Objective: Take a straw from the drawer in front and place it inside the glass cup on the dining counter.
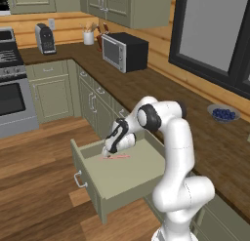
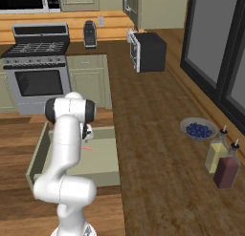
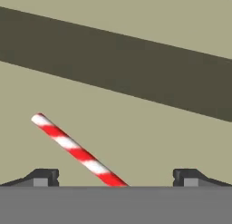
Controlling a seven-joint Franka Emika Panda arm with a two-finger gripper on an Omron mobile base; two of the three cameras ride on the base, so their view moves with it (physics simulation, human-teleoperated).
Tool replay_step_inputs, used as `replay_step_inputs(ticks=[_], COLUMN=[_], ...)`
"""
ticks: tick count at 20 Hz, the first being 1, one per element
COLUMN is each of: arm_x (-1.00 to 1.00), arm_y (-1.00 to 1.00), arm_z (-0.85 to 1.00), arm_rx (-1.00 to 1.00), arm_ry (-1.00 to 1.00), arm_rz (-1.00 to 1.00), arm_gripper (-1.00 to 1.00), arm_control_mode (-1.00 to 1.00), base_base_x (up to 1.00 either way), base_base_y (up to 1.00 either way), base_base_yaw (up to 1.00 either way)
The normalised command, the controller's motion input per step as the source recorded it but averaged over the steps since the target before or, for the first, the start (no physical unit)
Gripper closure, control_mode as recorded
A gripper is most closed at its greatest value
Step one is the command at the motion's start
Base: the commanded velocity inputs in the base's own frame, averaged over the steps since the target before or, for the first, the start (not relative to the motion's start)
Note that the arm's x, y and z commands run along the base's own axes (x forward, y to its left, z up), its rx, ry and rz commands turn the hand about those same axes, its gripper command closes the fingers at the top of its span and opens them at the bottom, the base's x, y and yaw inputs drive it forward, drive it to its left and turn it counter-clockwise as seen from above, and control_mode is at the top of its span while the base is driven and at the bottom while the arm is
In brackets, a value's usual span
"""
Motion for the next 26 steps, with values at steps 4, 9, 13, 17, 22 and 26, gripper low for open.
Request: replay_step_inputs(ticks=[4, 9, 13, 17, 22, 26], arm_x=[-0.08, -0.46, -0.38, -0.06, 0.08, 0.22], arm_y=[0.00, 0.00, 0.00, 0.01, 0.06, 0.14], arm_z=[-0.11, 0.00, 0.00, 0.00, 0.00, 0.00], arm_rx=[0.00, 0.00, 0.00, 0.00, 0.00, 0.00], arm_ry=[0.14, 0.03, 0.00, 0.00, -0.01, 0.00], arm_rz=[0.06, 0.08, 0.10, 0.10, 0.10, 0.09], arm_gripper=[-1.00, -1.00, -1.00, -1.00, -1.00, -1.00], arm_control_mode=[-1.00, -1.00, -1.00, -1.00, -1.00, -1.00], base_base_x=[0.00, 0.00, 0.00, 0.00, 0.00, 0.00], base_base_y=[0.00, 0.00, 0.00, 0.00, 0.00, 0.00], base_base_yaw=[0.00, 0.00, 0.00, 0.00, 0.00, 0.00])
